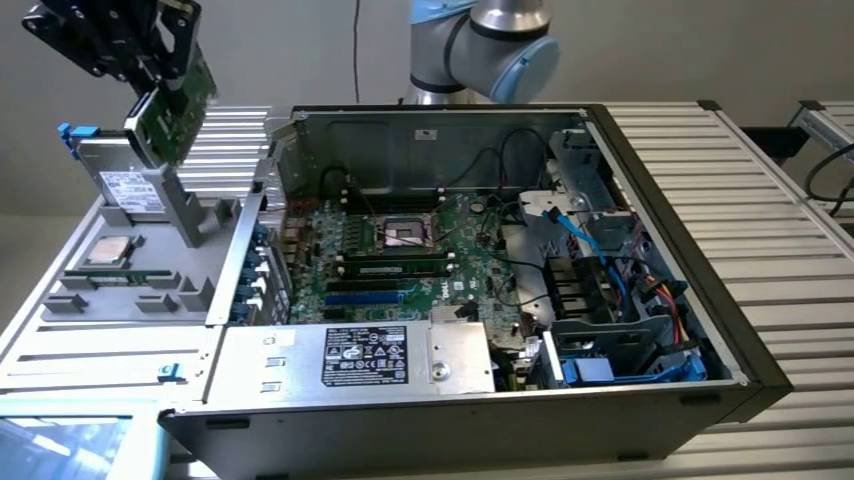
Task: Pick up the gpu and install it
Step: 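Pick up the gpu and move the gpu toward the slot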
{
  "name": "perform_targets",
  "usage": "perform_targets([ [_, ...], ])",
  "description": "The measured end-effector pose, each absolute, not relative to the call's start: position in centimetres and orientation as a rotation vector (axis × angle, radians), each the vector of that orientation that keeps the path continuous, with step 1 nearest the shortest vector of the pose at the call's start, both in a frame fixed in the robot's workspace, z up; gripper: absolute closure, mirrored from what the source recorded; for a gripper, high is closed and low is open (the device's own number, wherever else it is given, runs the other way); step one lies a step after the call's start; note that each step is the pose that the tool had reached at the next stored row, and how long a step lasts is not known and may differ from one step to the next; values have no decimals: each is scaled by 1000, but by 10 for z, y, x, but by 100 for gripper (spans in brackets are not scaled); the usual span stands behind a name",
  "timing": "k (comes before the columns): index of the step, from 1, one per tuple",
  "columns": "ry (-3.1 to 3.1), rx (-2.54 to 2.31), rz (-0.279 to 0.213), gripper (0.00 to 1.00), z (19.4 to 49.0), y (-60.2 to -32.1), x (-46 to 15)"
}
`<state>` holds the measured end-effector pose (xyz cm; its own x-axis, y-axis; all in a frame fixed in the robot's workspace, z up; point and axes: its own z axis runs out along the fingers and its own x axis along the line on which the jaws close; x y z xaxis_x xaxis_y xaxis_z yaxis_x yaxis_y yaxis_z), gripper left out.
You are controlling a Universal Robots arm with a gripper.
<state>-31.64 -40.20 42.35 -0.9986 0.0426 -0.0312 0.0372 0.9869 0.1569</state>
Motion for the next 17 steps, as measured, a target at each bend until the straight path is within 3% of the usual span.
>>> perform_targets([
  [7, 3107, 64, 244, 72, 443, -403, -287],
  [17, 3118, 65, 244, 72, 446, -403, -242],
])
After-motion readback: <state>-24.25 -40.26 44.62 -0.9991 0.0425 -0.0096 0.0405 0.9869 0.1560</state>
